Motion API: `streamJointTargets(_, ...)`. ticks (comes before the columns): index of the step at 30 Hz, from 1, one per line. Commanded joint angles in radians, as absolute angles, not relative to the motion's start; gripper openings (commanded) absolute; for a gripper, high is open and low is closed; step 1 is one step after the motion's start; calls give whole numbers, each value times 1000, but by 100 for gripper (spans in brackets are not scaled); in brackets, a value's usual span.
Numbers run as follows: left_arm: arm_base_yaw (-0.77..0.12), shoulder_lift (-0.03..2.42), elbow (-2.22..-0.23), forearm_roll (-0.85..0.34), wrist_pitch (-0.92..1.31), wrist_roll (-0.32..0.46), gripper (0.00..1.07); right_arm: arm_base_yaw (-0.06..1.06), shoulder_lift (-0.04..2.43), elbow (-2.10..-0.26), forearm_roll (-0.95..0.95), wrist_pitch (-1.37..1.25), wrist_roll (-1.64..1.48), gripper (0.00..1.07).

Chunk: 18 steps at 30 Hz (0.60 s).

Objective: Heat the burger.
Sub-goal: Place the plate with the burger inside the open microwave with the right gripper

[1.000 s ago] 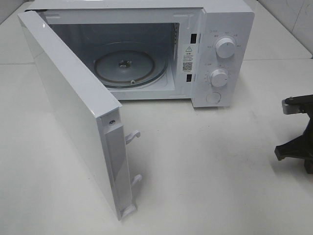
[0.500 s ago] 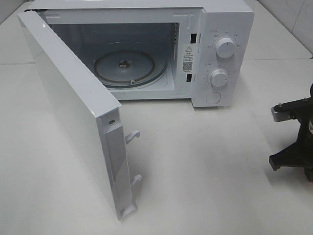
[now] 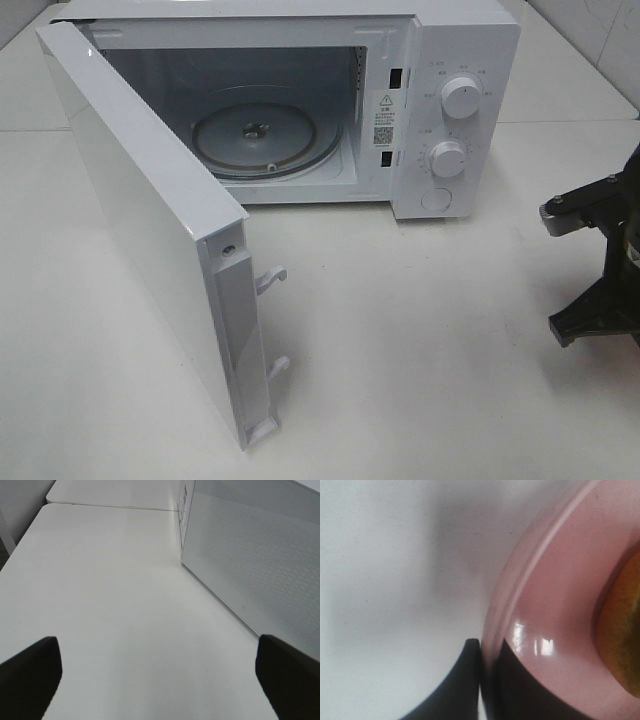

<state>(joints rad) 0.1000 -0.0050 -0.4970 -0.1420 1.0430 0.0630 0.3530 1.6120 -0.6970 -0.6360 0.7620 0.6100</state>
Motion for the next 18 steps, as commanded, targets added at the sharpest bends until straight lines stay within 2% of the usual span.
streamJointTargets(1, 101, -26, -495, -147, 1035, 63, 98, 378, 1575, -697, -692, 835, 621, 0)
streamJointTargets(13, 101, -26, -495, -147, 1035, 63, 98, 524, 1435, -697, -696, 940, 600, 0)
streamJointTargets(15, 101, -26, -495, -147, 1035, 63, 98, 589, 1395, -697, -696, 987, 590, 0)
streamJointTargets(18, 101, -26, -495, -147, 1035, 63, 98, 606, 1389, -697, -696, 997, 589, 0)
